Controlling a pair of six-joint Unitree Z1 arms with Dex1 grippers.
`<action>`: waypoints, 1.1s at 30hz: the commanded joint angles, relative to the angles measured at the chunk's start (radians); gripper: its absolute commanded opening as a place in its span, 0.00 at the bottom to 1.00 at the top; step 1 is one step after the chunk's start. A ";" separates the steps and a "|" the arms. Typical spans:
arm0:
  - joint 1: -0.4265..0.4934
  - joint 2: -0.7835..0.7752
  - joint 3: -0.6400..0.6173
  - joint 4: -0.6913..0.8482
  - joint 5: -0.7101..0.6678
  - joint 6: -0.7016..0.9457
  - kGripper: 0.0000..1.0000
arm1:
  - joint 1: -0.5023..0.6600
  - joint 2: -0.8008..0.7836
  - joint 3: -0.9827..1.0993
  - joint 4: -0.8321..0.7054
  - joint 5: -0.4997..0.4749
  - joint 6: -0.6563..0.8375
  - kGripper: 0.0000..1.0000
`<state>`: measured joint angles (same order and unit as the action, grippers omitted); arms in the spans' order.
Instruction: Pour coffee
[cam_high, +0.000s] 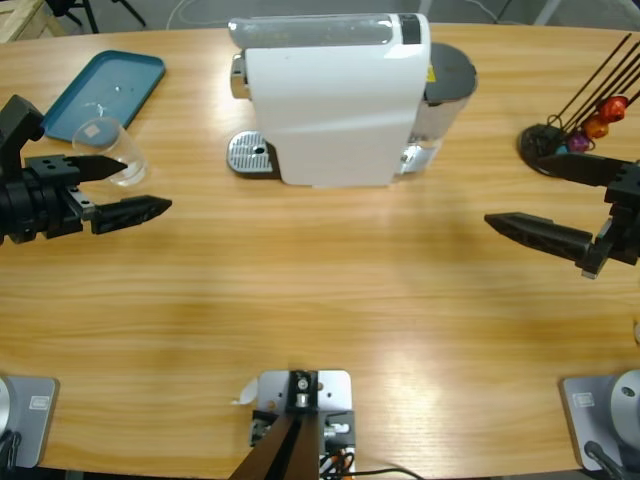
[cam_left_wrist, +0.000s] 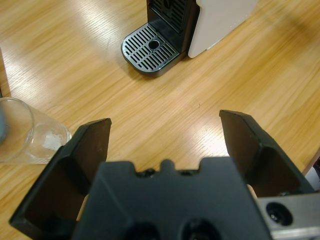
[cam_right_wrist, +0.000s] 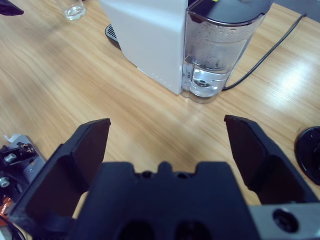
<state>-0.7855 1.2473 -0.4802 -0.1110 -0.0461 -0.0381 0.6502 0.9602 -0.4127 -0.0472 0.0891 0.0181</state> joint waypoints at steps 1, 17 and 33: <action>-0.009 0.035 0.000 -0.010 -0.017 -0.007 0.94 | 0.011 0.022 0.035 -0.008 -0.001 0.013 1.00; -0.009 0.026 -0.033 0.031 -0.016 -0.078 0.94 | 0.011 0.023 0.034 -0.008 0.002 0.013 1.00; 0.050 -0.069 -0.149 0.298 -0.157 -0.283 0.94 | 0.011 0.035 0.034 -0.008 0.012 0.014 1.00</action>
<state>-0.7855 1.2492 -0.5337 -0.0361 -0.0571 -0.2037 0.6502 0.9615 -0.4127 -0.0472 0.0891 0.0191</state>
